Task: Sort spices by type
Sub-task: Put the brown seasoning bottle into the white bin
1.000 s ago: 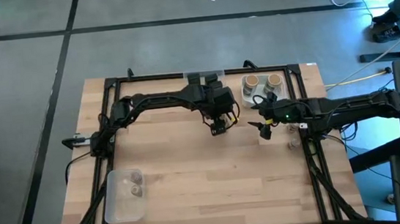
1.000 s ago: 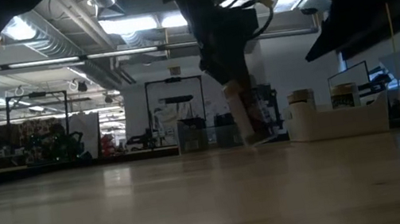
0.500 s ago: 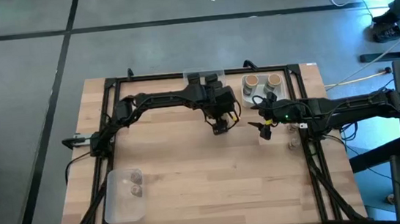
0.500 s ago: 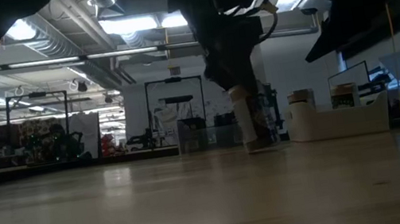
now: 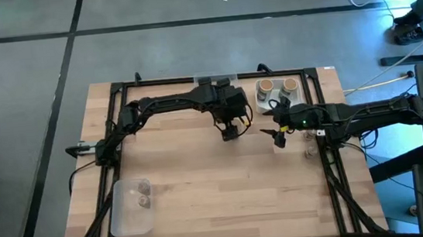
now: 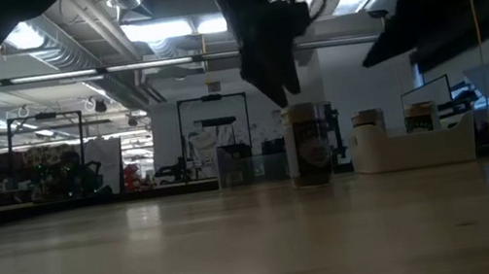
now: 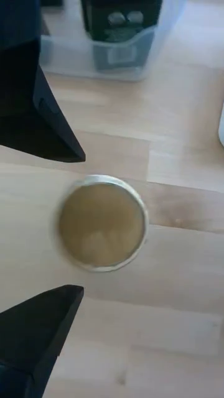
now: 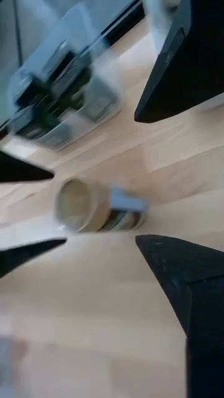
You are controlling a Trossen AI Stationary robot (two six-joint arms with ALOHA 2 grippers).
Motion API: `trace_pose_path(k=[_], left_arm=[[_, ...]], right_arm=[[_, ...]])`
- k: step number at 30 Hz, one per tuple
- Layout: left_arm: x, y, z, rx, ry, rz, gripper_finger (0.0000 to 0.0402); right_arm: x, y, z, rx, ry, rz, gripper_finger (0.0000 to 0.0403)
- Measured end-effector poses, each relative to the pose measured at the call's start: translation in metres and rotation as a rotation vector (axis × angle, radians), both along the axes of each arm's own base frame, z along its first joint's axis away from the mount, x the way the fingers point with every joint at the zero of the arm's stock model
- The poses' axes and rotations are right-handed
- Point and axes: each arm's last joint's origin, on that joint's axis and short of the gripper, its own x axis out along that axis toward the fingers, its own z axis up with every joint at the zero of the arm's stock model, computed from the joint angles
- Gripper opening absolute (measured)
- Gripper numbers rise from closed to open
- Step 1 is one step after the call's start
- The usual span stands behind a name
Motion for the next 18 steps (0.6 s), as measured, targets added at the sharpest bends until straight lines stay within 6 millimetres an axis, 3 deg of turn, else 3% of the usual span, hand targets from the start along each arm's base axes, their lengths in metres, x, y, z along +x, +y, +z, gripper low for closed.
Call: trace_pose_path(k=[5, 11, 18], left_arm=[[-0.009, -0.009, 0.017, 0.037, 0.002, -0.04, 0.032], [-0.019, -0.022, 0.005, 0.076, 0.03, -0.091, 0.032], [-0.056, -0.022, -0.005, 0.089, -0.069, -0.035, 0.032]], right_arm=[[0.014, 0.001, 0.003, -0.022, -0.076, 0.077, 0.0308], [0.037, 0.001, -0.005, -0.066, -0.109, 0.12, 0.0308], [0.053, 0.001, -0.014, -0.102, -0.123, 0.13, 0.0308]])
